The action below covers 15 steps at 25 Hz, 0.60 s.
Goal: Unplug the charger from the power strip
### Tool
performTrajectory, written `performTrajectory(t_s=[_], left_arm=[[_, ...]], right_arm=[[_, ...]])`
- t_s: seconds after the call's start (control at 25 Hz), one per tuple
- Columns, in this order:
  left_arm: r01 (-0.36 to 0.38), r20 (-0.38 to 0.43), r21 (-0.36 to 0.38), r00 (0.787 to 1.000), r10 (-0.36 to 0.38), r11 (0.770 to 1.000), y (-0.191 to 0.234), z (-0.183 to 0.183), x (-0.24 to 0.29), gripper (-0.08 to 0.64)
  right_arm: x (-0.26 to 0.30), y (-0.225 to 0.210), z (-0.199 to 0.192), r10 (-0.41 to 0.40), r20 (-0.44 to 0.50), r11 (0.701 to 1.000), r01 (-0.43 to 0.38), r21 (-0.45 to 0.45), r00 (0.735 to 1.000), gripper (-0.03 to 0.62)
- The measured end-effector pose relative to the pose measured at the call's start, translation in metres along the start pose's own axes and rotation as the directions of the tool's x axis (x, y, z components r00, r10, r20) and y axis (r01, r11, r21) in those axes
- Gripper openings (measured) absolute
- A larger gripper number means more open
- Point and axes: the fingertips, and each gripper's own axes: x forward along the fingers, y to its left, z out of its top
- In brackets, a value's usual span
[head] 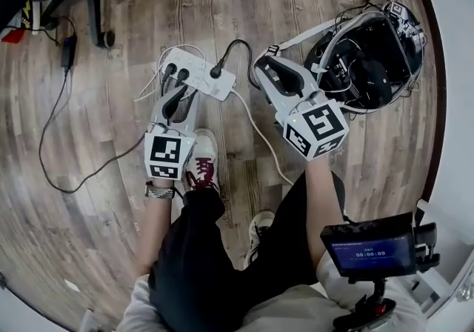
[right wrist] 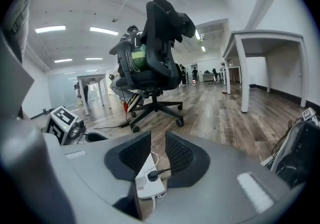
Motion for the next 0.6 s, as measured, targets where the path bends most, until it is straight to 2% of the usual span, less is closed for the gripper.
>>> performTrajectory(t_s=[0.12,0.32,0.4,0.52,0.6], left_arm=[[0.014,-0.023,-0.022,1.0,-0.015,1.0,-0.002,-0.014,0.011,0.087],[0.019,-0.062,-0.045,0.998,-0.022,0.999,-0.01,-0.034,0.022,0.091],[0.013,-0.073,-0.048,0.997,-0.016,0.999,-0.012,-0.038,0.027,0.092],[0.015,-0.089,-0.031,0.996,-0.018,0.999,-0.014,-0.043,0.033,0.097],[0.02,-0.106,-0.013,0.994,-0.022,1.0,-0.014,-0.047,0.037,0.101]], right_arm=[[0.006,0.007,-0.02,0.04,0.018,0.998,-0.04,0.044,0.999,0.095],[0.03,0.028,-0.062,0.108,0.005,0.994,-0.108,0.022,0.994,0.095],[0.039,0.033,-0.076,0.11,-0.006,0.994,-0.11,-0.011,0.994,0.095],[0.045,0.031,-0.102,0.073,-0.03,0.997,-0.072,0.014,0.997,0.095],[0.048,0.033,-0.125,0.066,-0.08,0.998,-0.065,0.019,0.995,0.095]])
